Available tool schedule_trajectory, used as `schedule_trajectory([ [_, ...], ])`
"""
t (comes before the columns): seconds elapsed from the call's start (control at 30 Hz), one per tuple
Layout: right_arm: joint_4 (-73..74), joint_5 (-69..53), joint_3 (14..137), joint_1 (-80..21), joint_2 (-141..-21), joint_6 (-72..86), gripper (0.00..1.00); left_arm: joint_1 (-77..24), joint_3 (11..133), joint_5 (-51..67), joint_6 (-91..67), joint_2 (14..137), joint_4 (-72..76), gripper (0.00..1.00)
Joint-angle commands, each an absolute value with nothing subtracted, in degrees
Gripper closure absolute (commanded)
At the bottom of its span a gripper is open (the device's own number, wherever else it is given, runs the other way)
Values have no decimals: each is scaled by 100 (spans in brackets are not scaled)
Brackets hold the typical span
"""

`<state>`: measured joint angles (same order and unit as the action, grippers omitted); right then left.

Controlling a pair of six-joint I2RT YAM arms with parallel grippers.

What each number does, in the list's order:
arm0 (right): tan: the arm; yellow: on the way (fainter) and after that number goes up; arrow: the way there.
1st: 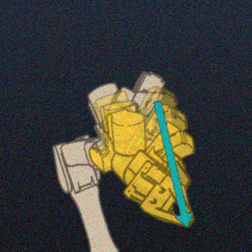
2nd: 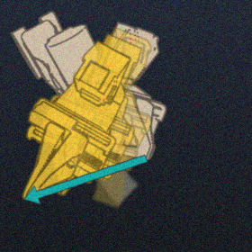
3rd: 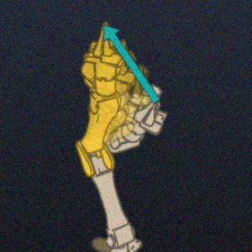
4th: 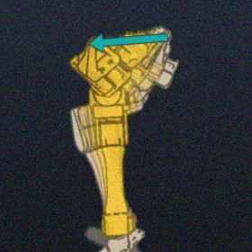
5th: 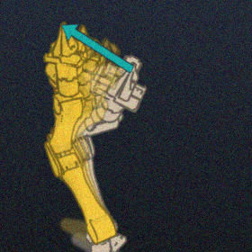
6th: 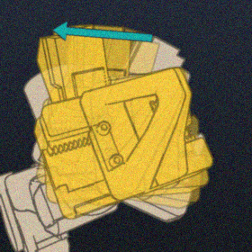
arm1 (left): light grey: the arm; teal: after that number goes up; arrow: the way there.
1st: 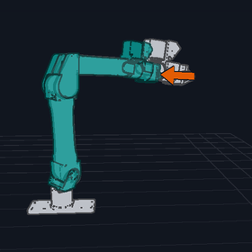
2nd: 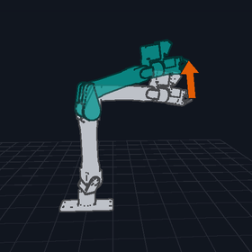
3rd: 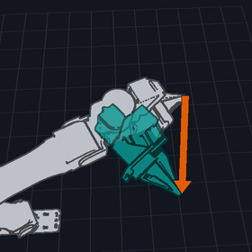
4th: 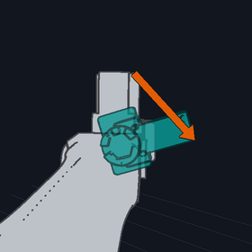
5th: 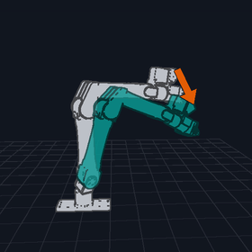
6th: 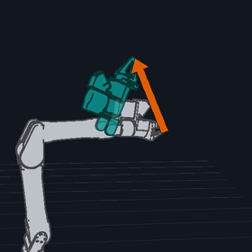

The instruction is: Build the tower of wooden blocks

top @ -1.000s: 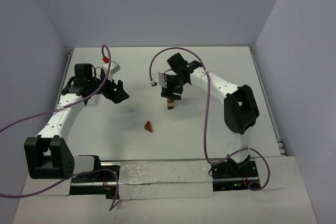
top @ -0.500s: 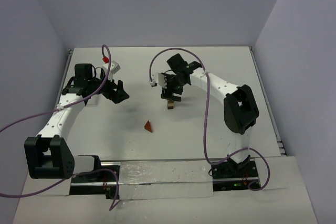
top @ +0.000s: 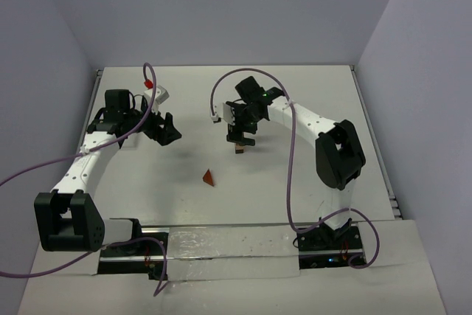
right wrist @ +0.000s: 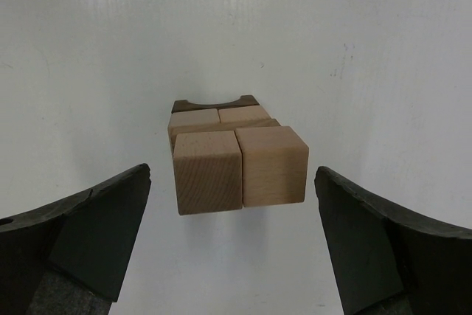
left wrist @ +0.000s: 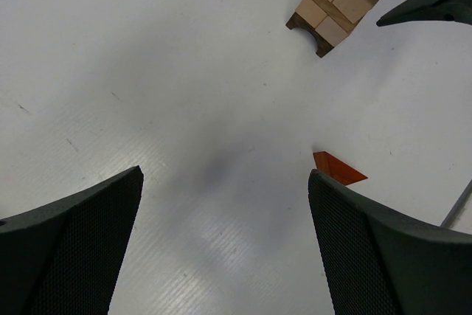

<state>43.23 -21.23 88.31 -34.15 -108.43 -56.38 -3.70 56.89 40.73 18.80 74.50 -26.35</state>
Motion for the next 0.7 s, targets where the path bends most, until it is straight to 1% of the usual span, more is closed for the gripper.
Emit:
schedule_trajectory([
  [0.0,4400,-2282,8964,-3457,-10345,-5585,0,-396,5918,4096,2007,7462,-2604,1],
  [0.3,4855,-2446,9369,-3538,-9471,-5535,0,-406,5895,4092,2074,7253,-2588,1],
  [0.43,4891,-2505,9395,-3603,-9005,-5432,0,-448,5803,4394,2644,7084,-2854,1],
  [0.47,4907,-2524,9407,-3604,-8896,-5379,0,-460,5749,4501,2885,7031,-3031,1],
  [0.57,4939,-2611,9411,-3579,-8658,-5119,0,-564,5625,4947,4493,6843,-3651,1],
  [0.63,4888,-2722,9276,-3491,-8460,-4839,0,-881,5736,5070,5643,6915,-4728,1],
  [0.67,4853,-2750,9188,-3438,-8404,-4741,0,-1074,5773,4927,6041,6976,-5009,1],
])
